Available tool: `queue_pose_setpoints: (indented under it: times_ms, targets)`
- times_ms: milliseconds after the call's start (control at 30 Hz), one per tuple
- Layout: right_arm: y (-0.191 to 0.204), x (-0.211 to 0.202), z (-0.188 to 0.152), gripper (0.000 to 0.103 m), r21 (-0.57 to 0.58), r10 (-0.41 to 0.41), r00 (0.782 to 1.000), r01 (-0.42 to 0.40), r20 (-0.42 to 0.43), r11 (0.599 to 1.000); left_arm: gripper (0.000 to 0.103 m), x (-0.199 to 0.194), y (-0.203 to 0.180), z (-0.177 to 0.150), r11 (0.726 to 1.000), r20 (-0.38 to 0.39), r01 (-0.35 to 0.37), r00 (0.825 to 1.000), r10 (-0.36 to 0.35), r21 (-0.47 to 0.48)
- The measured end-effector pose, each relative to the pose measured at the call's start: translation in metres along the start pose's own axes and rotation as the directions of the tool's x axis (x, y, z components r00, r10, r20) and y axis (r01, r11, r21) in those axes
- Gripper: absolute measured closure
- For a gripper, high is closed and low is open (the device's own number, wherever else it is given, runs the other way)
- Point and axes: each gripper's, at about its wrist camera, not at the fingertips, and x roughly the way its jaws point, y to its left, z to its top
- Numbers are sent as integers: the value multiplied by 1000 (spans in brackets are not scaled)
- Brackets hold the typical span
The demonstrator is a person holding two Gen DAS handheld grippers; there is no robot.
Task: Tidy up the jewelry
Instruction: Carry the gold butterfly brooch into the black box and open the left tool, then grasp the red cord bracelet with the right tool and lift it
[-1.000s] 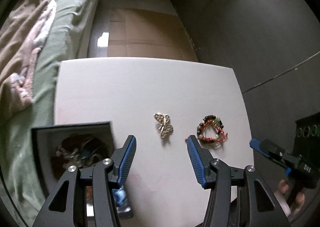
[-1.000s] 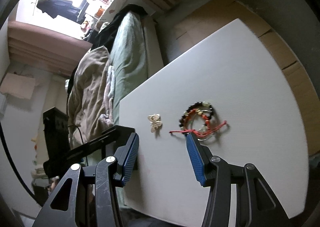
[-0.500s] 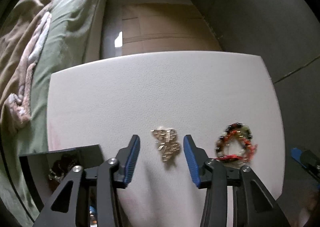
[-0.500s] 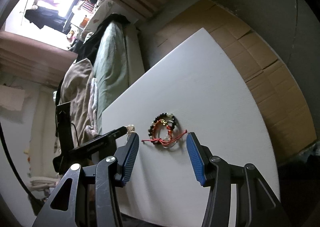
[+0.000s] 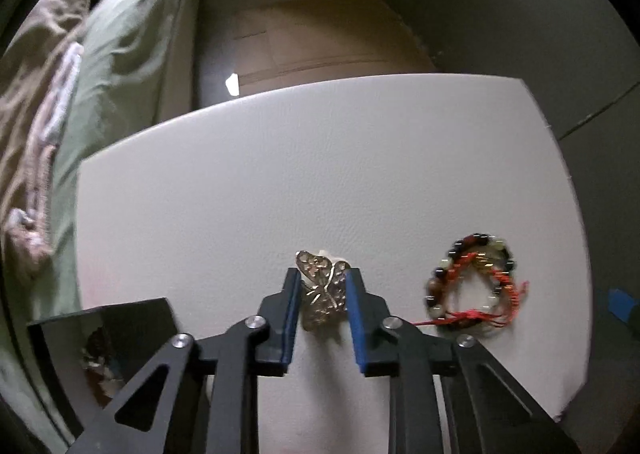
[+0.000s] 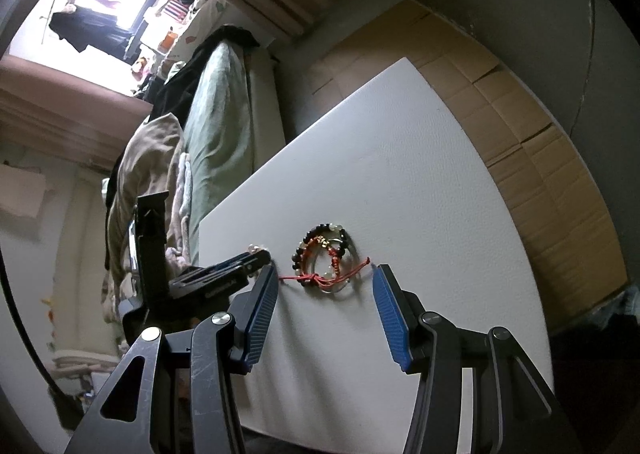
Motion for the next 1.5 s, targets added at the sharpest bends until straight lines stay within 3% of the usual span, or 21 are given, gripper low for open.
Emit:
queue_pose_setpoints:
  times_ms: [67, 533, 667, 933, 1133, 1167, 1200, 1300, 1333, 1500]
  targets:
    - [0, 0, 0, 53, 0, 2, 1000, -2, 0, 1000, 91, -7, 3, 0, 1000, 25, 6, 1000, -6, 9]
    - [14, 18, -2, 53, 6, 0, 1000, 1, -21, 1000, 91, -100, 36, -12, 998, 172, 71, 983, -70, 3]
    - [17, 24, -3, 53, 8, -5, 1000, 5, -29, 1000, 91, -123, 56, -21, 998, 206, 63, 977, -57, -21]
    - [26, 28, -8, 53, -16, -23, 999, 22, -37, 1000, 91, -137, 91, -44, 996, 215, 61, 976, -45, -68]
    - [26, 31, -8, 53, -7, -34, 999, 34, -40, 999, 89, -137, 112, -52, 984, 208, 143, 971, -118, -110]
    - [26, 32, -8, 53, -8, -34, 999, 33, -40, 999, 88, -136, 114, -53, 981, 201, 160, 970, -135, -114]
    - [27, 32, -8, 53, -9, -35, 999, 34, -39, 999, 80, -136, 116, -54, 979, 196, 165, 971, -140, -119]
    - [28, 35, -8, 53, -8, -40, 998, 39, -42, 999, 38, -137, 123, -56, 977, 209, 162, 969, -132, -135]
    - [28, 36, -8, 53, -7, -42, 998, 42, -43, 999, 33, -140, 124, -57, 976, 230, 169, 964, -135, -136]
    - [31, 42, -6, 53, -9, -74, 996, 73, -42, 997, 33, -140, 130, -57, 969, 243, 196, 957, -157, -147]
